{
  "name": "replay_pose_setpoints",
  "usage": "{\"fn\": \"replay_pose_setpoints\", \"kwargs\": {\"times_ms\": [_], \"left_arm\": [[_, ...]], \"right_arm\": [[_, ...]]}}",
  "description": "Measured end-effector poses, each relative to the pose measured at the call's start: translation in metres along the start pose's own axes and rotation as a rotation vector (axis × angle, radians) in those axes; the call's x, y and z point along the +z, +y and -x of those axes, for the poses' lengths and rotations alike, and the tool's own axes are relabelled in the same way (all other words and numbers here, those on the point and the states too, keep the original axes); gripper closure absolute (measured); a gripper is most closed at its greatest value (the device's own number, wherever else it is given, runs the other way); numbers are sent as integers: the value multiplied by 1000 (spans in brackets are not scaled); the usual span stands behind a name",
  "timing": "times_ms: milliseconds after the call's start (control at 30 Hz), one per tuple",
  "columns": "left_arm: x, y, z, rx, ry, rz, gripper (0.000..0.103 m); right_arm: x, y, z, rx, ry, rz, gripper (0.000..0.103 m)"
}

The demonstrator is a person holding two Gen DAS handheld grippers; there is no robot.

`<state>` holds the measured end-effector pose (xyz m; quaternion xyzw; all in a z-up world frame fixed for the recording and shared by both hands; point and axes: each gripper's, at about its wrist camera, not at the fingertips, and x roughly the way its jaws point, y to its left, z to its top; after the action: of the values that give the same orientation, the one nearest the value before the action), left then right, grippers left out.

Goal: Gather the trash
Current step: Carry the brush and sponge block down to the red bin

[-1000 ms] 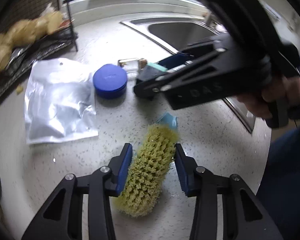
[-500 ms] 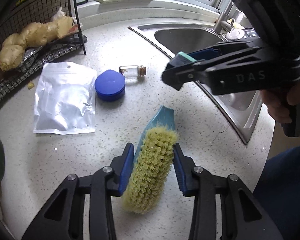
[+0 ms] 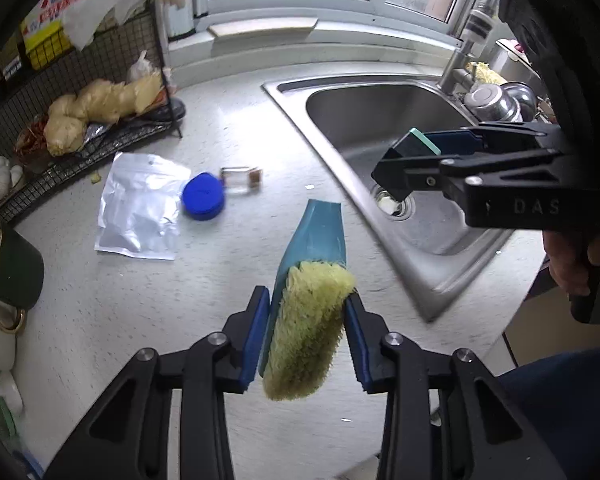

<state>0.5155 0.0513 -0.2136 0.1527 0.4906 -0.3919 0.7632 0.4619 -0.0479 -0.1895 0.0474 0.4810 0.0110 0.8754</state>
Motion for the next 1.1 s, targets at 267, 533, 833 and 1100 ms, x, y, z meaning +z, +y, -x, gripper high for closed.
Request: {"fn": "replay_pose_setpoints", "kwargs": {"times_ms": [267, 533, 833, 1100], "left_arm": [[0, -83, 18, 82, 10, 19, 70], [-17, -189, 38, 144, -27, 129, 70], [-57, -312, 59, 266, -51, 266, 70], [-97, -390, 61, 291, -46, 390, 71]], "right_arm": [[-43, -30, 51, 9, -40, -3, 51], [-110, -71, 119, 35, -100, 1, 51], [-195, -115, 189, 80, -122, 39, 51], [-258, -137, 221, 70, -79, 69, 51]]}}
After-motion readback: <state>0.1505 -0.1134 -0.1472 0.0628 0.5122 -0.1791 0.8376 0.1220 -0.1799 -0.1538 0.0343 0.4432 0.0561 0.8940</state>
